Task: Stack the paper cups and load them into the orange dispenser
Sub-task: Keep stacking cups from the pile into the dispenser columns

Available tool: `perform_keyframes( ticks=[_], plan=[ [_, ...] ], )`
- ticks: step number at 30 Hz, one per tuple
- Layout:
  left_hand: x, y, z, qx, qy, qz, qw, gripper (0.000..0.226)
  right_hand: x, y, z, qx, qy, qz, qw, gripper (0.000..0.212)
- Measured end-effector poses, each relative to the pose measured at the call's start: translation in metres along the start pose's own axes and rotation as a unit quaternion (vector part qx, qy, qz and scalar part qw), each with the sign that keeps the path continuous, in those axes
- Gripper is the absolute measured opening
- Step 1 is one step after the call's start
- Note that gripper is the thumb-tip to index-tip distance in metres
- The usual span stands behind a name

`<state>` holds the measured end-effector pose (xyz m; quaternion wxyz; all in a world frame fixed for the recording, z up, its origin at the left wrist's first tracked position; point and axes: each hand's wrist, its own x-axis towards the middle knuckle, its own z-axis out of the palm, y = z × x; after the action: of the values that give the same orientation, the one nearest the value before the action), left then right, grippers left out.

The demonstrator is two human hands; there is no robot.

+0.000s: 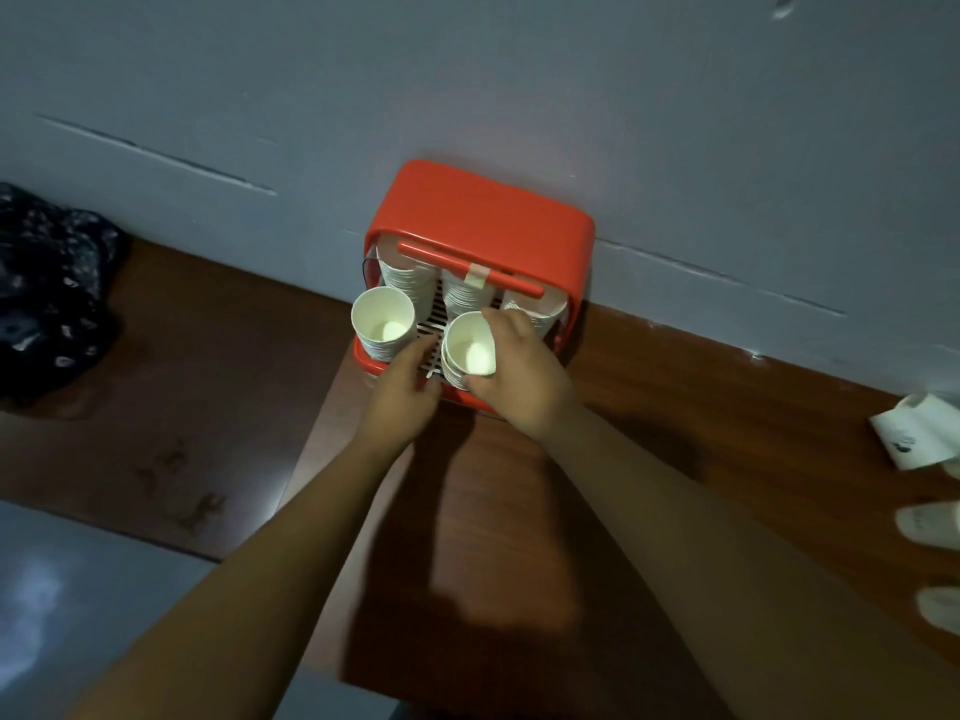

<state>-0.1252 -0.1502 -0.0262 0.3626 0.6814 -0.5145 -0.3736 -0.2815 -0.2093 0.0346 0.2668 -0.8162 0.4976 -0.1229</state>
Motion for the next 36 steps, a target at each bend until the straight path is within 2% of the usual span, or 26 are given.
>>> perform_keyframes(
  ticks=[3, 5, 13, 18, 21, 24, 26, 29, 32, 36],
  plan=[
    [0.0, 0.003, -0.003, -0.057, -0.02, 0.005, 0.998, 0.05, 0.003, 0.013, 0.013, 0.028, -0.032, 0.023, 0.999, 0.066],
    [0.002, 0.004, -0.004, -0.07, -0.042, 0.022, 0.996, 0.053, 0.003, 0.023, 0.018, 0.04, -0.002, 0.03, 0.999, 0.062],
    [0.002, 0.001, -0.003, -0.062, -0.04, 0.019, 0.997, 0.056, 0.001, 0.027, 0.028, 0.126, 0.062, 0.031, 0.99, 0.062],
    [-0.004, 0.004, -0.006, -0.037, -0.041, 0.004, 0.998, 0.056, -0.003, 0.023, 0.035, 0.165, 0.058, 0.061, 0.983, 0.065],
    [-0.011, 0.009, -0.007, -0.007, -0.03, -0.026, 0.999, 0.043, -0.015, 0.028, 0.028, 0.143, 0.039, 0.074, 0.986, 0.06],
    [-0.027, 0.003, -0.003, 0.097, 0.006, -0.059, 0.994, 0.03, -0.048, 0.045, 0.012, 0.105, 0.02, 0.109, 0.988, 0.053],
    [-0.042, 0.002, 0.008, 0.126, -0.018, -0.067, 0.99, 0.027, -0.08, 0.068, 0.001, 0.06, 0.018, 0.135, 0.989, 0.049],
    [-0.058, 0.014, 0.037, 0.179, -0.077, -0.076, 0.978, 0.03, -0.132, 0.113, -0.018, 0.016, -0.01, 0.219, 0.976, 0.059],
    [-0.06, 0.045, 0.079, 0.193, -0.123, -0.046, 0.972, 0.028, -0.186, 0.16, -0.053, -0.023, -0.035, 0.279, 0.96, 0.063],
    [-0.057, 0.104, 0.152, 0.206, -0.175, 0.023, 0.962, 0.028, -0.257, 0.217, -0.108, -0.036, 0.006, 0.319, 0.947, 0.065]
  ],
)
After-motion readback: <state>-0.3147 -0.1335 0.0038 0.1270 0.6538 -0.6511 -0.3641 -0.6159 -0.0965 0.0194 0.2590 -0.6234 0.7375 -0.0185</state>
